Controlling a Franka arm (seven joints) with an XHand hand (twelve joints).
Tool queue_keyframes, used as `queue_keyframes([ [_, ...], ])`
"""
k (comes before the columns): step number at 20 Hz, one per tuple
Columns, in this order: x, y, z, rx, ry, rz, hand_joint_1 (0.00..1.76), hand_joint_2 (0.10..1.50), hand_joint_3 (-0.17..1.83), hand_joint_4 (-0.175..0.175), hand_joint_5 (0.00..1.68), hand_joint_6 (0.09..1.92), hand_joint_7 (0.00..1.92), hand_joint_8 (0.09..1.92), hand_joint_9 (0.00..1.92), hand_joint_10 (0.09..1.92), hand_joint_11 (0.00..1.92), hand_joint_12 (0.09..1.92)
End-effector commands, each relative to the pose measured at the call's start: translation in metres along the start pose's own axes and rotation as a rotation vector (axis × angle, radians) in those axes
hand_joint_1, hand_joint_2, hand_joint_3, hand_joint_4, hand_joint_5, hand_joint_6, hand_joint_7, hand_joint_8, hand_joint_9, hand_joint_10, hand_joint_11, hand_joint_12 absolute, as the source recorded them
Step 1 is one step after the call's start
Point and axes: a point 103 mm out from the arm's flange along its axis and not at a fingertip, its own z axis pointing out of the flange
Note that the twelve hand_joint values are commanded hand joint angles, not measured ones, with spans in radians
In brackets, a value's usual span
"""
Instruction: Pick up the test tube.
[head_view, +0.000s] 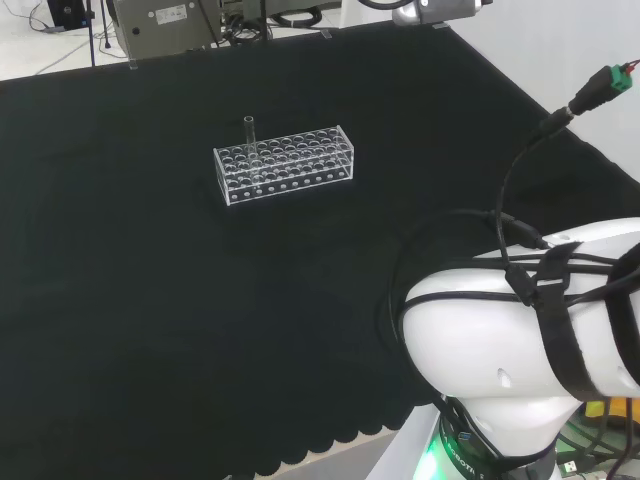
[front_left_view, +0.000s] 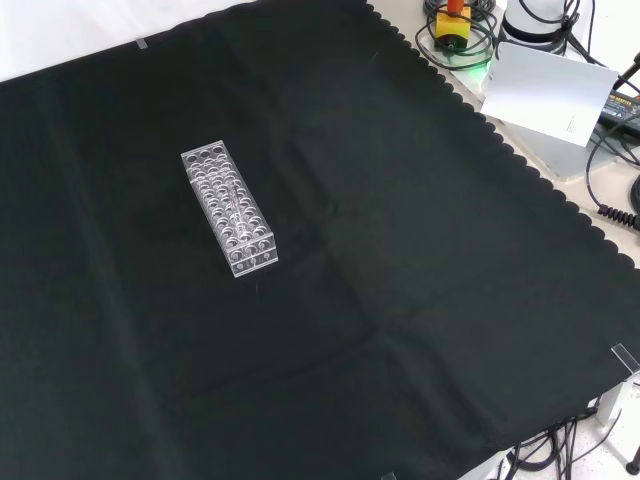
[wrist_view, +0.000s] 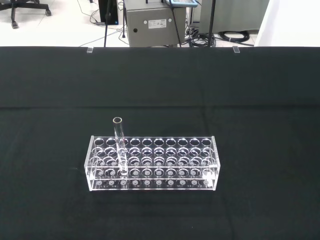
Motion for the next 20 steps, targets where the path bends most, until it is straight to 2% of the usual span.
queue_keyframes([
  [1, 0.0, 0.002, 0.001, -0.008, -0.008, -0.003, 0.64, 0.79, 0.59, -0.049, 0.07, 0.09, 0.0, 0.48, 0.0, 0.62, 0.0, 1.27],
  [9, 0.002, 0.031, 0.01, 0.013, 0.024, -0.039, 0.64, 0.85, 0.48, -0.05, 0.07, 0.09, 0.0, 0.5, 0.0, 0.62, 0.0, 1.33],
  [15, -0.001, 0.073, 0.023, 0.025, 0.036, -0.071, 0.65, 0.86, 0.44, -0.062, 0.12, 0.09, 0.0, 0.7, 0.0, 0.83, 0.0, 1.48],
  [20, 0.001, 0.11, 0.037, 0.055, 0.038, -0.1, 0.7, 0.85, 0.44, -0.082, 0.19, 0.09, 0.07, 0.84, 0.04, 0.97, 0.0, 1.57],
])
